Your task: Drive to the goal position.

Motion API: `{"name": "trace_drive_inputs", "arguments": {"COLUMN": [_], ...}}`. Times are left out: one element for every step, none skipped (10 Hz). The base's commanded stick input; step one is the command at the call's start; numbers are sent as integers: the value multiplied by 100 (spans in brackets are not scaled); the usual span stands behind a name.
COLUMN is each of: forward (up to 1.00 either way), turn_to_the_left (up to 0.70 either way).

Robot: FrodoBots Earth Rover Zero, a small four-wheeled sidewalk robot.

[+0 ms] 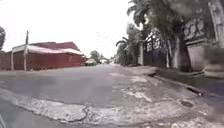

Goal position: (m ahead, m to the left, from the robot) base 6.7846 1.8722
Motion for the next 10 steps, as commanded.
{"name": "trace_drive_inputs", "arguments": {"forward": [100,100,100,100,100,100,100,100,100,100], "turn_to_the_left": [0,0,0,0,0,0,0,0,0,0]}}
